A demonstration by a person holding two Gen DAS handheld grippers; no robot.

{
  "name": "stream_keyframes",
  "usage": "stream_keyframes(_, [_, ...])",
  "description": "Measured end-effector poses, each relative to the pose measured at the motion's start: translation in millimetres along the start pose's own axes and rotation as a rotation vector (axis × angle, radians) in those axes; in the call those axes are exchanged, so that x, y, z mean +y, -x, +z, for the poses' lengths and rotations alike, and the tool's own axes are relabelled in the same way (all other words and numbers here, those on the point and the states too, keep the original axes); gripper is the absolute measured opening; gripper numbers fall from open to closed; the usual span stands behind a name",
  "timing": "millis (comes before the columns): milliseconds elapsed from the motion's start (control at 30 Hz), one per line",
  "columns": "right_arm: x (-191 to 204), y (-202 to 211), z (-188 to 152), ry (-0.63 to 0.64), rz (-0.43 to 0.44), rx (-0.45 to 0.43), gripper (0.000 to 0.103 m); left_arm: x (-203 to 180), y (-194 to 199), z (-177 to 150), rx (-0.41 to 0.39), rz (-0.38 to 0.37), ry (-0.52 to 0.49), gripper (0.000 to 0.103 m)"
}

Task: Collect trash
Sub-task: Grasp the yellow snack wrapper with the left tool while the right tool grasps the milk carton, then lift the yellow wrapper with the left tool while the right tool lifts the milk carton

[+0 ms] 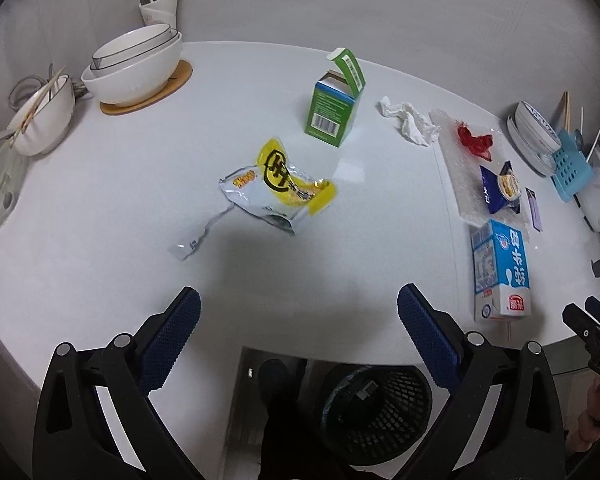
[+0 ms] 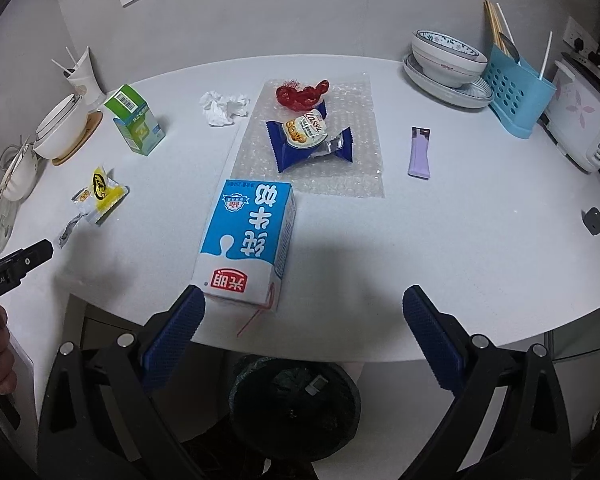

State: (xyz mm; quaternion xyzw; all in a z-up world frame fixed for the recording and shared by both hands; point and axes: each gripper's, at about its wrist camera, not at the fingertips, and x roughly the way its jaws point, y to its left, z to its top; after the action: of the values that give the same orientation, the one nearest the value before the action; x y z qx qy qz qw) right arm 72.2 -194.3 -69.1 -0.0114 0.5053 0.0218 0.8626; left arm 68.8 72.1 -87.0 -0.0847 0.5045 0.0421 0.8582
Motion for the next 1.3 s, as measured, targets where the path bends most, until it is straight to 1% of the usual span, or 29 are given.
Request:
stream_keyframes(433, [28, -57, 30, -0.008, -0.018, 0.11, 0.095, 35, -69, 69, 0.05, 0.007, -0.018, 0.097])
stream_keyframes(567, [33, -71, 38, -0.015, -0.027, 0.144, 0.095, 38, -91, 81, 0.084, -0.001, -0.037, 0.096])
stream_keyframes(700, [37, -82, 43, -0.024, -0.038, 0.174, 0.092, 37, -109, 87, 0.112, -0.009, -0.052, 0.094])
stream_keyframes(800, [38, -91, 45, -0.032, -0.044, 0.199, 0.09, 33, -120, 90, 0.135, -0.006, -0.069, 0.087])
stream_keyframes(867, [39, -96, 47, -0.033, -0.051, 0.214, 0.088, 31, -126, 90, 0.158, 0.007, -0.082, 0.08])
stream_keyframes(900, [39, -98, 47, -0.032, -0.05, 0.22, 0.087, 31, -128, 89, 0.166, 0.004, -0.085, 0.075])
stream_keyframes(933, [40, -100, 47, -0.03, -0.052, 0.224, 0.086, 29, -129, 89, 0.165, 0.006, -0.092, 0.073])
stream_keyframes(1000, [41, -103, 48, -0.025, -0.061, 0.235, 0.081, 25, -129, 87, 0.165, 0.023, -0.11, 0.069])
stream_keyframes(1067, [41, -106, 47, -0.027, -0.065, 0.248, 0.079, 24, -128, 87, 0.172, 0.022, -0.106, 0.065])
stream_keyframes(1100, [41, -108, 47, -0.028, -0.066, 0.257, 0.077, 22, -128, 86, 0.178, 0.024, -0.11, 0.061])
stream_keyframes(1133, [41, -110, 47, -0.027, -0.067, 0.267, 0.075, 20, -127, 86, 0.181, 0.023, -0.115, 0.054])
stream_keyframes(1167, [40, -112, 46, -0.029, -0.065, 0.275, 0.072, 18, -127, 85, 0.184, 0.021, -0.12, 0.049])
stream_keyframes(1200, [40, -114, 46, -0.032, -0.063, 0.284, 0.069, 16, -126, 85, 0.19, 0.02, -0.127, 0.041])
stream_keyframes(1233, [39, -116, 45, -0.036, -0.061, 0.293, 0.066, 15, -126, 84, 0.197, 0.023, -0.125, 0.038])
stream_keyframes(1267, [40, -117, 44, -0.039, -0.055, 0.3, 0.06, 13, -124, 83, 0.198, 0.021, -0.117, 0.035])
stream_keyframes(1300, [39, -119, 44, -0.042, -0.049, 0.307, 0.06, 12, -124, 83, 0.197, 0.019, -0.118, 0.03])
